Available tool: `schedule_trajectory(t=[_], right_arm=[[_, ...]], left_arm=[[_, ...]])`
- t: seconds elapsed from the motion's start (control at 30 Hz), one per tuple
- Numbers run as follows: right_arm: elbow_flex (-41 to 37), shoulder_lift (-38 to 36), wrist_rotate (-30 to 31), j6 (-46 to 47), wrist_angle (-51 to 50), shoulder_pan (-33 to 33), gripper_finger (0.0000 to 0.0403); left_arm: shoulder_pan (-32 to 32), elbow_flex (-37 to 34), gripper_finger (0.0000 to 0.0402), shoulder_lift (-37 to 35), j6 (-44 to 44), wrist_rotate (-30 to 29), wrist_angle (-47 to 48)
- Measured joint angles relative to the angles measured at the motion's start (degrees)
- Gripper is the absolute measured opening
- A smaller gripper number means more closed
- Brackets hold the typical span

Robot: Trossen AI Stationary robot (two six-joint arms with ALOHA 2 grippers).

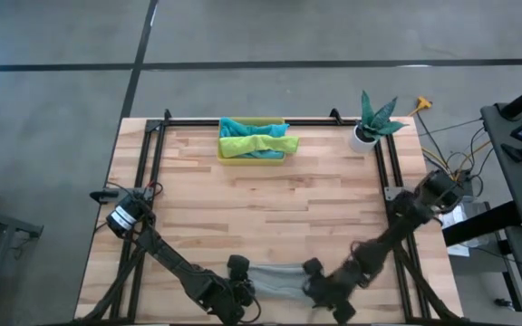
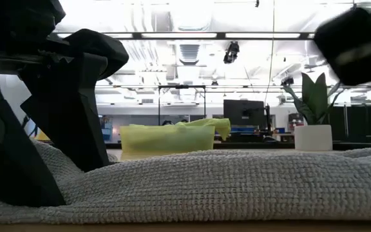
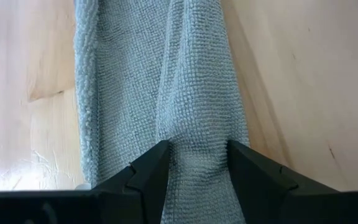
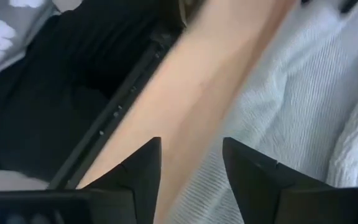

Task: Roll microfiber towels into tight, uniform cylinder then place into a basket
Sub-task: Roll the gray towel

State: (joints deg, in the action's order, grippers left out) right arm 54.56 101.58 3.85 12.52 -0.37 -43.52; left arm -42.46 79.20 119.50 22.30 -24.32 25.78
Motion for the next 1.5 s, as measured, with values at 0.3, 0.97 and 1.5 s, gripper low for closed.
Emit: schedule_trajectory(t=[0.3,0.97,1.5], right_arm=[[2.7,4.4,25.1,-2.6,-5.6,-12.3,0.0138],[18.0,18.4,42.8,-4.6,-27.0,-13.6,0.0123],[16.2,17.9,36.6,-0.3,-26.1,-11.9,0.0066]], left_arm=[[-0.2,0.0,0.0151,0.0,-0.1,-1.2,-0.4],[-0.4,-0.1,0.0151,0.0,-0.2,-1.9,-1.0],[-0.5,-0.1,0.0151,0.1,-0.2,-2.2,-1.2]])
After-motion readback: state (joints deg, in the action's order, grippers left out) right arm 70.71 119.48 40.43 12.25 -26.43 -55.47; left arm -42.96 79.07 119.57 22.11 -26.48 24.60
